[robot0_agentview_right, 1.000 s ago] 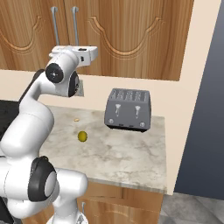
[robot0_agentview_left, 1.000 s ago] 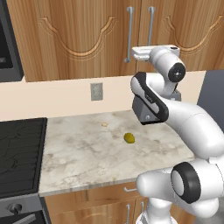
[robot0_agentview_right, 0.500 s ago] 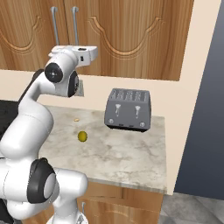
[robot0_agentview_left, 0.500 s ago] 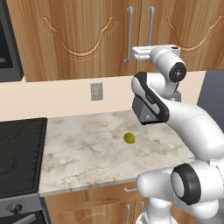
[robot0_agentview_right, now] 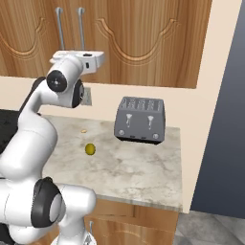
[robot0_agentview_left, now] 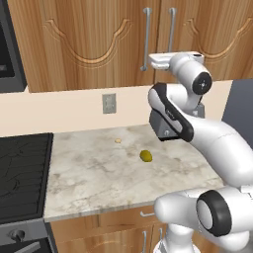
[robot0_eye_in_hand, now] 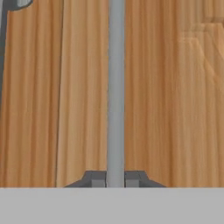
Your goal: Pick the pan from the cabinet and place it on the stove. Then turn on the stove burner for the pan.
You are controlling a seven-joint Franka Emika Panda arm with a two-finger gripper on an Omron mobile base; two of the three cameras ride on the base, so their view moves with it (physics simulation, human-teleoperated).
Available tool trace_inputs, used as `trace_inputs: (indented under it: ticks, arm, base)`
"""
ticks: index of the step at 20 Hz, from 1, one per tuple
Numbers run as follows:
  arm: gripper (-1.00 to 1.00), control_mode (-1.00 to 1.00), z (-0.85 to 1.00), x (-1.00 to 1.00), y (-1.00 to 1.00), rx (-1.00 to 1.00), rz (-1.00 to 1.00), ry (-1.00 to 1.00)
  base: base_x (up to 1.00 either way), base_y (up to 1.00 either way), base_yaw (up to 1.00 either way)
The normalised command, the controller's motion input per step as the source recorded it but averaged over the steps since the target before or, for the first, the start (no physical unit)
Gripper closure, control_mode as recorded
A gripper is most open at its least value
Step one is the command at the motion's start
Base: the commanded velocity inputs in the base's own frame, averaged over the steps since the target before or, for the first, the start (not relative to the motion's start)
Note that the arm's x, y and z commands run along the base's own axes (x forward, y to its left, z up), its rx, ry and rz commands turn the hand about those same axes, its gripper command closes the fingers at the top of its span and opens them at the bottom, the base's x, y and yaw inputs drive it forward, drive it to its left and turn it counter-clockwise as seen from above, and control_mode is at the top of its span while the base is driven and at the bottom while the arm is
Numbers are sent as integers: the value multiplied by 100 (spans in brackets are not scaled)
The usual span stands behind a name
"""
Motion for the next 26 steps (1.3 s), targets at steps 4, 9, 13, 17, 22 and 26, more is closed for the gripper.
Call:
trace_inputs:
  ticks: [4, 9, 13, 17, 22, 26]
  arm:
    - [100, -100, -11, -27, -11, 0, 11, 0]
    - [100, -100, -2, -58, -33, 0, 11, 0]
    - [100, -100, 0, -74, -42, 0, 10, 0]
    - [100, -100, 0, -80, -40, 0, 11, 0]
    - [100, -100, 0, -88, -37, 0, 8, 0]
    - [100, -100, -1, -78, -22, 0, 5, 0]
  base:
    - [0, 0, 0]
    - [0, 0, 0]
    - [0, 0, 0]
    - [0, 0, 0]
    - [0, 0, 0]
    - [0, 0, 0]
